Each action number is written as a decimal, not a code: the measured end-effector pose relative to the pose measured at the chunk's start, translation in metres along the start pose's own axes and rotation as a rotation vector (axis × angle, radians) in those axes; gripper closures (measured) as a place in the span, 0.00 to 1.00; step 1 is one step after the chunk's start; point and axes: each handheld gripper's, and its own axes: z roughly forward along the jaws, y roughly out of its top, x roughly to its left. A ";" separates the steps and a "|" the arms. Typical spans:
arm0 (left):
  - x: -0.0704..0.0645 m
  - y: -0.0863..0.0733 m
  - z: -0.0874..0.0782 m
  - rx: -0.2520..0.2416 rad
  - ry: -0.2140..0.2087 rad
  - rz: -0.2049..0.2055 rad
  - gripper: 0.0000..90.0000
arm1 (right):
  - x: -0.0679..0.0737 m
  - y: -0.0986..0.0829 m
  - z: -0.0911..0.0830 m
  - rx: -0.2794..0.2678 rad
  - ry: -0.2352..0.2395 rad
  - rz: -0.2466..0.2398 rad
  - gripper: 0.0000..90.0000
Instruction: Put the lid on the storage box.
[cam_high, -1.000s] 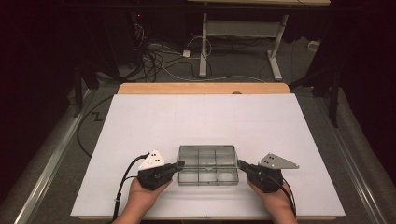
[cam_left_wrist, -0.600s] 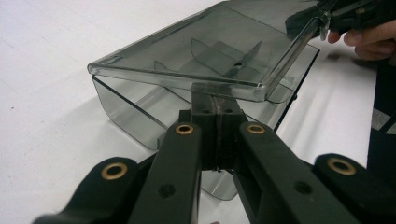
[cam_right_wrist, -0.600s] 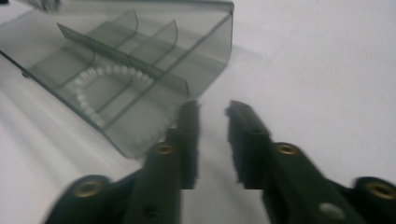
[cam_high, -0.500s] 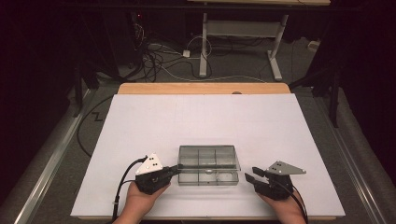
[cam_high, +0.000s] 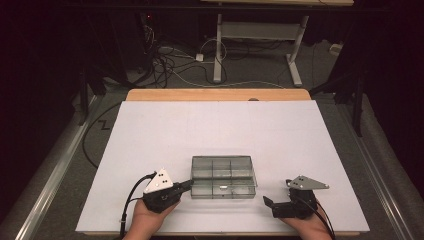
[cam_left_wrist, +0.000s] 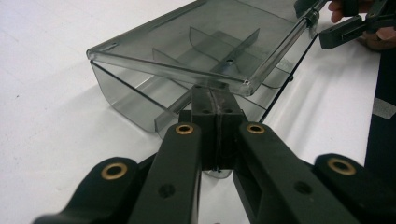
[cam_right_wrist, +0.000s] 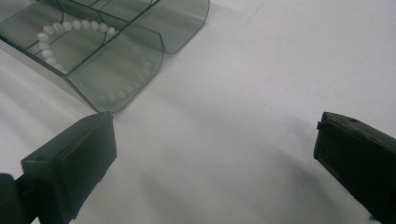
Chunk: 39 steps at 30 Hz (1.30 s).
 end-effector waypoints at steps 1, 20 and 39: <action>0.001 -0.001 -0.001 0.004 -0.002 -0.003 0.97 | 0.000 0.000 -0.001 -0.001 -0.001 0.003 0.01; 0.025 -0.029 -0.015 0.091 0.092 -0.025 0.97 | 0.003 0.001 0.000 -0.037 0.005 0.009 0.01; 0.048 -0.038 -0.027 0.115 0.145 -0.054 0.59 | 0.006 0.003 0.003 -0.048 -0.018 -0.013 0.01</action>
